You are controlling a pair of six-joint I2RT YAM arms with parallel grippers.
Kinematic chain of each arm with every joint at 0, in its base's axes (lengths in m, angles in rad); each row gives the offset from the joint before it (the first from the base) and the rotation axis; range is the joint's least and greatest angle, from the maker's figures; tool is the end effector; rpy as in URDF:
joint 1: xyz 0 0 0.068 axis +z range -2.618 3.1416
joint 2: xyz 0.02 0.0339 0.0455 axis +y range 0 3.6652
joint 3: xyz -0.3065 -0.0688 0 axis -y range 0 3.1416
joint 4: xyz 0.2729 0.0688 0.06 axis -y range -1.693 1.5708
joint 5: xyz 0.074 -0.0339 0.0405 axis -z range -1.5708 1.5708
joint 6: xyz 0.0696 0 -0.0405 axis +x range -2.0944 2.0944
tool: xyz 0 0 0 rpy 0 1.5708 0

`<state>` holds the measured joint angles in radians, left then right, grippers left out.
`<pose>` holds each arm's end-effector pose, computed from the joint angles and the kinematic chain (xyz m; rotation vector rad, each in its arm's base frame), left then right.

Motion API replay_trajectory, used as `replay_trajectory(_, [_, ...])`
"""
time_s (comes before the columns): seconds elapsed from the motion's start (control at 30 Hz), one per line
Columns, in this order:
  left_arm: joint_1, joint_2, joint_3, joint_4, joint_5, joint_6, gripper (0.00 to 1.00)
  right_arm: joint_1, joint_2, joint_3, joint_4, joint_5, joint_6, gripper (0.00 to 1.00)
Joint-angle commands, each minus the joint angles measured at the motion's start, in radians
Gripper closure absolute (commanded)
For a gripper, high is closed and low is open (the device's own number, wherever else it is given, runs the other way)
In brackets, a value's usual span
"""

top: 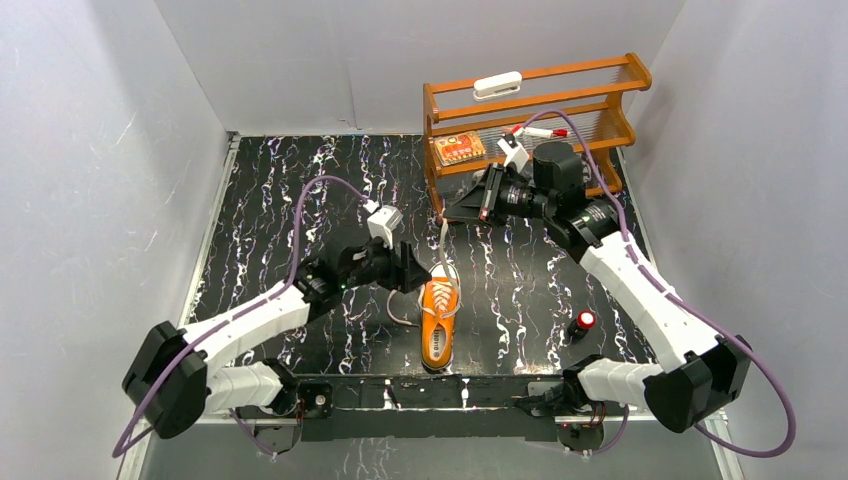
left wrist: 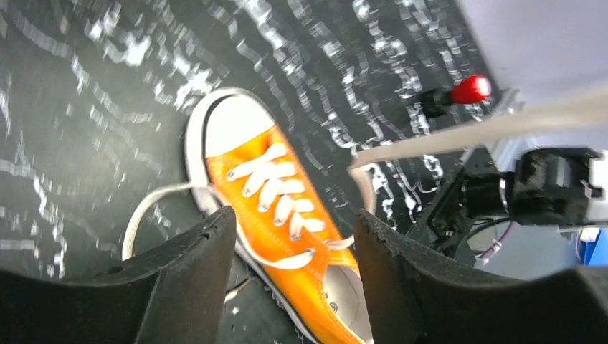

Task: Tie the shoes

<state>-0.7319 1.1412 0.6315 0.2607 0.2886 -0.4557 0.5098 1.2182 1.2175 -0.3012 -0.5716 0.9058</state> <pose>0.2071 -0.2127 0.2767 0.4843 1.8918 -1.0779 0.2554 0.1859 0.4215 -0.0317 2.1148 1.4507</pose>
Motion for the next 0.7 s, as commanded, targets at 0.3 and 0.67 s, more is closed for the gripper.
replay_trajectory(0.3, [0.035,0.369,0.175,-0.235,0.013,-0.315,0.51,-0.022,-0.082,0.034,-0.109,0.084,-0.123,1.00])
replay_trajectory(0.67, [0.038,0.468,0.224,-0.132,0.070,-0.222,0.89,-0.024,-0.063,0.039,-0.098,0.053,-0.134,1.00])
